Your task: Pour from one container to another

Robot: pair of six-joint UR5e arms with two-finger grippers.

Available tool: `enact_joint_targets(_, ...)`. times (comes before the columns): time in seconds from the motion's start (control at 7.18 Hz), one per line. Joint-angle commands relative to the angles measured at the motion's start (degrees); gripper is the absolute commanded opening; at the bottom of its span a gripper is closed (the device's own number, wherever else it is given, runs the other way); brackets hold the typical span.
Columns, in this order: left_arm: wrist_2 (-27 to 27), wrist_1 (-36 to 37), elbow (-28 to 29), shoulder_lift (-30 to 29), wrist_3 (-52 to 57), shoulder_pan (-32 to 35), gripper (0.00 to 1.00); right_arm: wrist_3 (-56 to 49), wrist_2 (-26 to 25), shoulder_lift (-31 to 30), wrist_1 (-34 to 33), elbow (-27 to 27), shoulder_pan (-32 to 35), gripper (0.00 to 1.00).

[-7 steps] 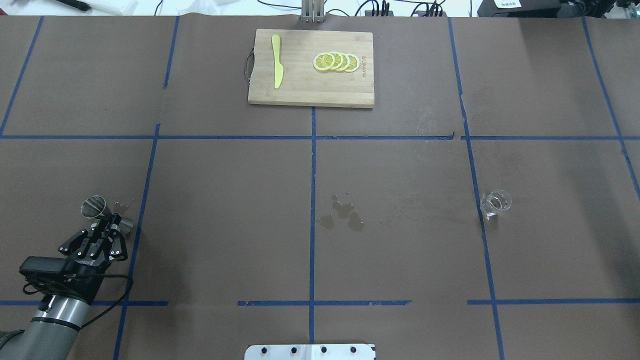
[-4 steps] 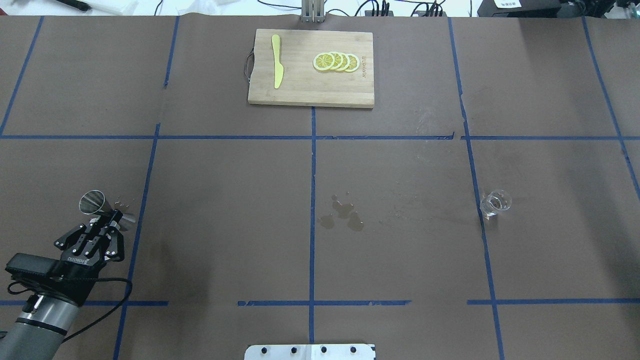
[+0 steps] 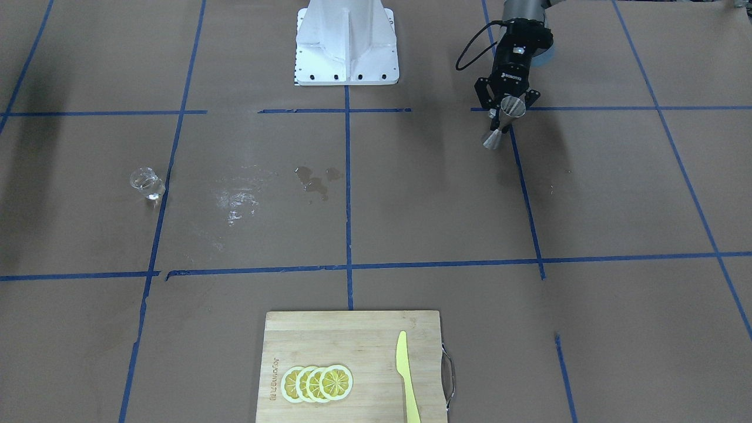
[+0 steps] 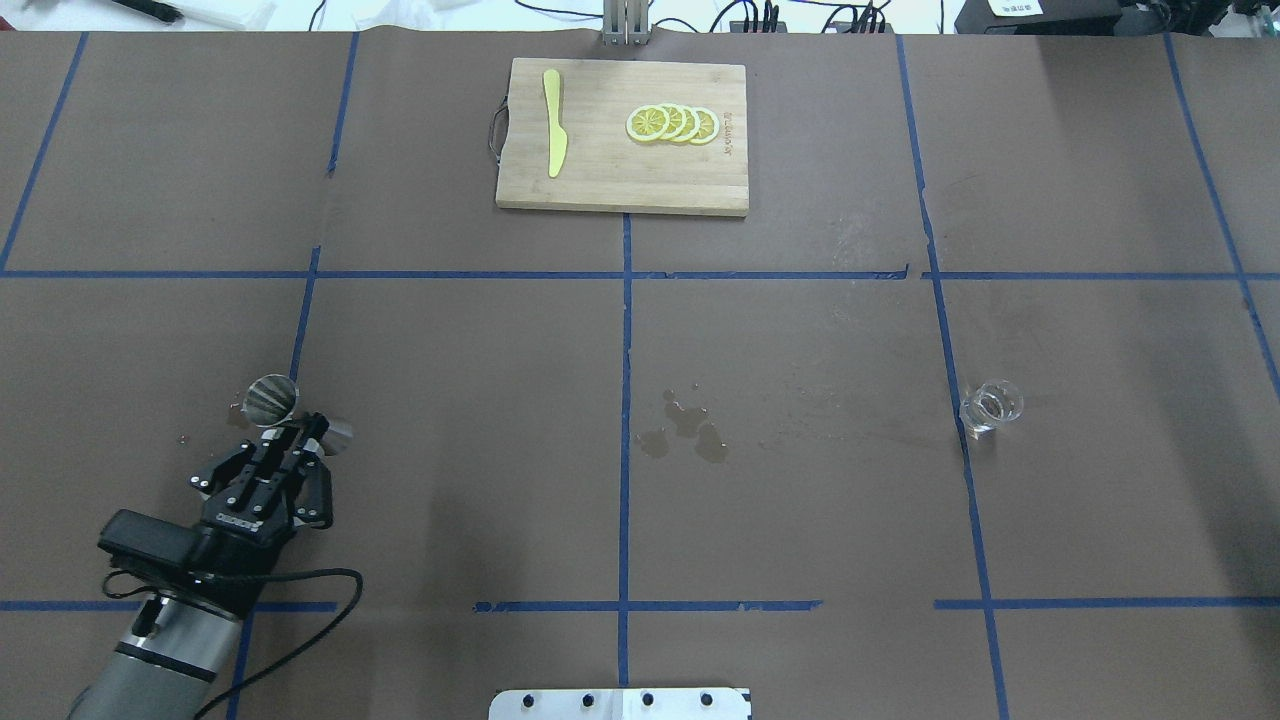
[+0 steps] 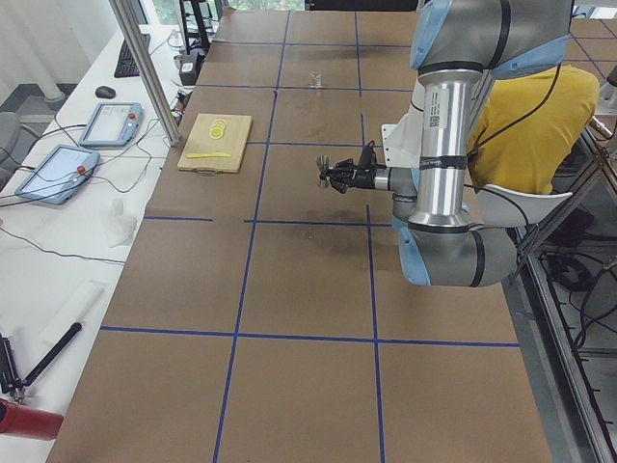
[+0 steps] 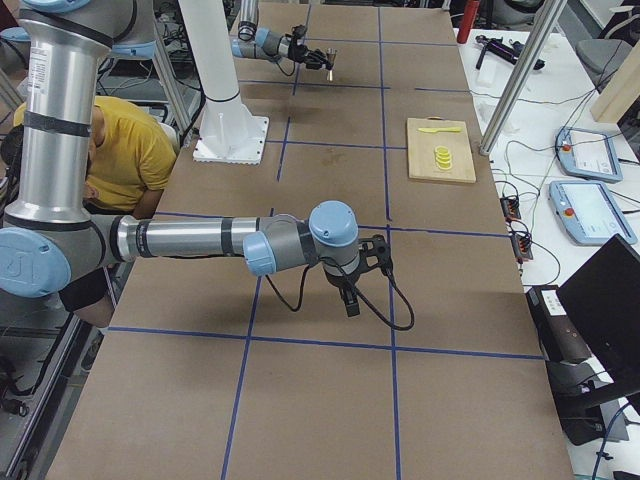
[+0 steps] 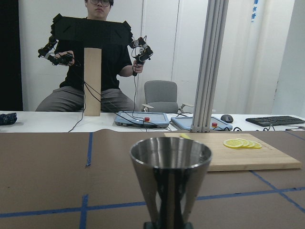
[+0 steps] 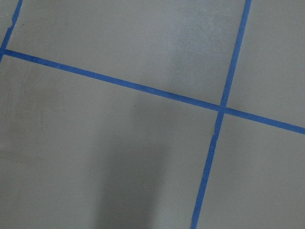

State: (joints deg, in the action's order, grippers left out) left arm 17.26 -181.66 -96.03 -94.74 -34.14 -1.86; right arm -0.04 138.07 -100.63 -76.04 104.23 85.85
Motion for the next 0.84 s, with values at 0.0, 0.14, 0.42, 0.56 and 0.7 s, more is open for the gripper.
enact_joint_targets(0.0,0.3,0.3,4.2,-11.7,12.8,-0.6,0.0,0.0,7.4,0.0,0.5,0.5,-0.1,1.0)
enact_joint_targets(0.14,2.7,0.3,4.3,-13.4,16.5,-0.2,0.0,-0.1,7.9,0.2,0.5,1.5,-0.8,1.0)
enact_joint_targets(0.42,7.8,1.2,4.4,-14.9,16.3,1.9,0.0,0.2,7.8,0.4,0.5,5.6,-2.7,1.0)
enact_joint_targets(0.56,8.7,1.6,4.7,-16.3,15.8,2.1,0.0,6.2,7.5,0.5,1.0,7.8,-4.0,1.0)
enact_joint_targets(0.7,11.1,4.8,4.8,-17.5,16.5,4.5,0.0,13.2,3.9,0.3,10.4,8.0,-7.0,1.0)
